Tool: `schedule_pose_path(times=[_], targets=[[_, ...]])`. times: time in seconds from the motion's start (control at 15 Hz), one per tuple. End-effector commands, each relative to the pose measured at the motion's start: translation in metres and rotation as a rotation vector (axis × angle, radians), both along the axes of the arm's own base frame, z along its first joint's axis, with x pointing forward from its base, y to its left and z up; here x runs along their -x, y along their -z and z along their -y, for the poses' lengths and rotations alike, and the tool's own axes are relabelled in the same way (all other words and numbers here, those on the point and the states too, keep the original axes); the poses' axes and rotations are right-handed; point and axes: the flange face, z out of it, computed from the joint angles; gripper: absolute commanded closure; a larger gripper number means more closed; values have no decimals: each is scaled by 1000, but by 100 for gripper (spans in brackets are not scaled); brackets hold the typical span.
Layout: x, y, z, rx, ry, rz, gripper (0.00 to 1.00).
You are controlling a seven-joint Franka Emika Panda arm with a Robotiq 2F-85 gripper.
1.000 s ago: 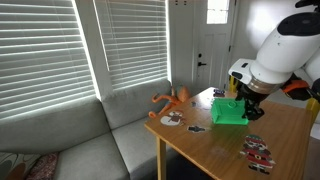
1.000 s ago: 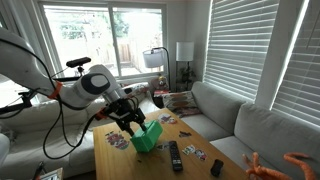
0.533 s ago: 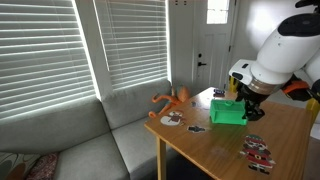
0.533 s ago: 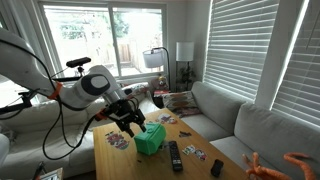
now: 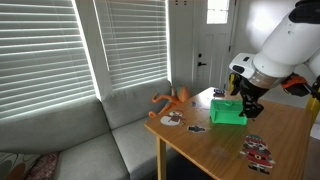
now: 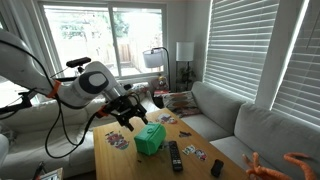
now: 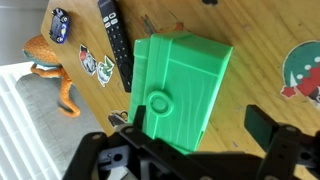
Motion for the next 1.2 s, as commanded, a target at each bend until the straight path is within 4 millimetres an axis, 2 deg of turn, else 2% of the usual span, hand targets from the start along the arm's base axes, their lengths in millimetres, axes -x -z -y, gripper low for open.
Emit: schedule_pose_path(times=[0.0,0.47,1.13], targets=[[-1,-4,21,-60,-28,-30,0],[-13,-6,60,-188,-48,-104,0],[-20,2,81,-307,-38,-173,0]])
